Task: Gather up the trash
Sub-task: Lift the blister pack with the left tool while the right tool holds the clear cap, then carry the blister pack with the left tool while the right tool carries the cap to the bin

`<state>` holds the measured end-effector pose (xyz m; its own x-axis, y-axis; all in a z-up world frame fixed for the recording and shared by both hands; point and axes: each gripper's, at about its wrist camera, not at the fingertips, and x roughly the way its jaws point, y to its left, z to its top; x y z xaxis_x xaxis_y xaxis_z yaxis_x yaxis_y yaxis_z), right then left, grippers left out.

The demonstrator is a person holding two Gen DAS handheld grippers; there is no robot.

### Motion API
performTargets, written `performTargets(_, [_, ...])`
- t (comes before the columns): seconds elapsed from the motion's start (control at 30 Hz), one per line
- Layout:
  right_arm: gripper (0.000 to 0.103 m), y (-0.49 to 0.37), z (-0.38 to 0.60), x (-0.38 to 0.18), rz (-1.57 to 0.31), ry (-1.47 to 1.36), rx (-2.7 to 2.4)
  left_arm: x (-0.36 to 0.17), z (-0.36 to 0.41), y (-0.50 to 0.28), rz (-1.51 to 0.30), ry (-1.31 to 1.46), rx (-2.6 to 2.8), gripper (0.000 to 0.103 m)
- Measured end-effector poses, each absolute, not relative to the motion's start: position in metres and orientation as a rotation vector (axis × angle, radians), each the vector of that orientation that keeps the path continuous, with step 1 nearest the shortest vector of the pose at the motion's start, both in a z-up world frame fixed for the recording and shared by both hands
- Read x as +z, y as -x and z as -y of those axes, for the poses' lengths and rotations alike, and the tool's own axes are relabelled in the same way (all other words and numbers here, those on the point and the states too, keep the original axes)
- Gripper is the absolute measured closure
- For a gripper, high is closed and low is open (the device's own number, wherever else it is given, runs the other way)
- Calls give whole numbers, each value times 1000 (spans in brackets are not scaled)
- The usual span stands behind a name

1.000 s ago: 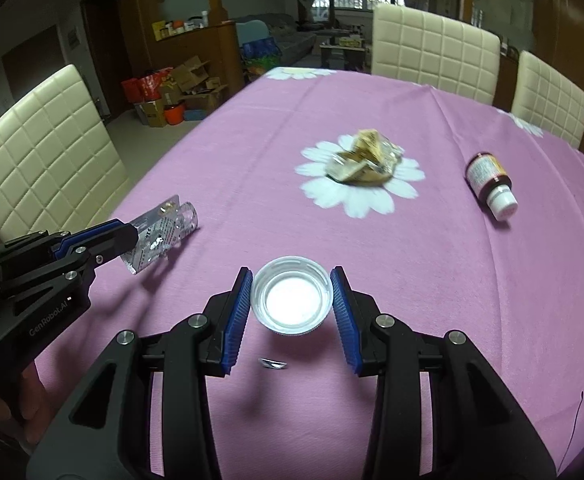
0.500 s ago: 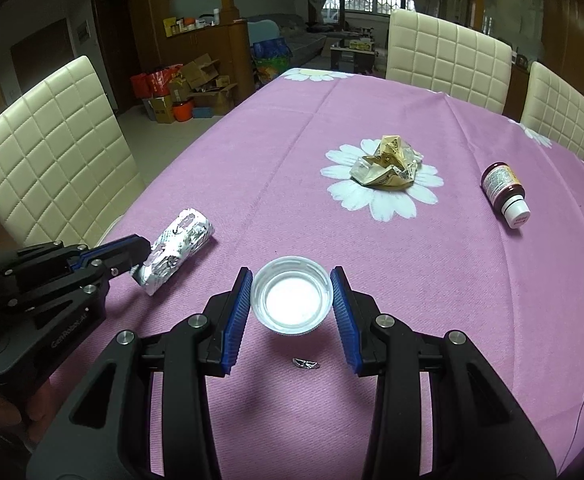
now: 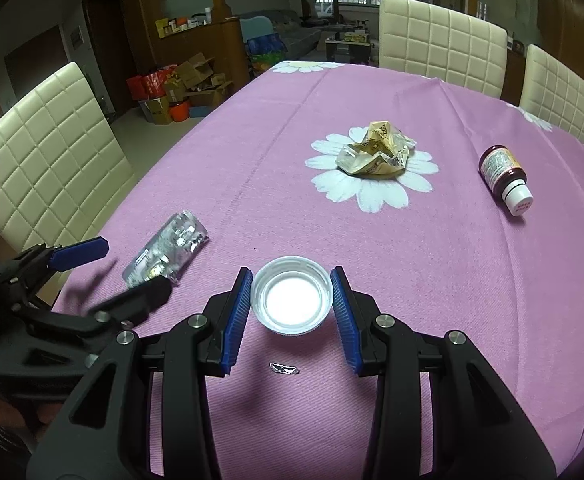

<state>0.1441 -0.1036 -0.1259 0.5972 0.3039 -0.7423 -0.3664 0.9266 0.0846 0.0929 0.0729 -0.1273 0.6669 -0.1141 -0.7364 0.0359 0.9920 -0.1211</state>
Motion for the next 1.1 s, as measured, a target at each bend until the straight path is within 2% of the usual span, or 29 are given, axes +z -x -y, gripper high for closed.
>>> performTargets(0.03, [62, -144, 104, -126, -848, 78, 389, -130, -71, -95, -854, 87, -79, 49])
performTargets(0.07, [61, -144, 104, -127, -849, 77, 389, -133, -70, -97, -873, 80, -70, 64])
performTargets(0.1, [61, -144, 105, -127, -850, 75, 388, -132, -69, -97, -865, 65, -57, 73])
performTargets(0.17, [61, -145, 105, -127, -853, 72, 388, -131, -71, -99, -875, 82, -79, 77])
performTargets(0.47, [61, -139, 94, -119, -830, 97, 413, -118, -77, -84, -826, 82, -66, 78])
performTargets(1.1, [61, -113, -1, -110, -787, 222, 589, -107, -159, -37, -758, 140, 101, 78])
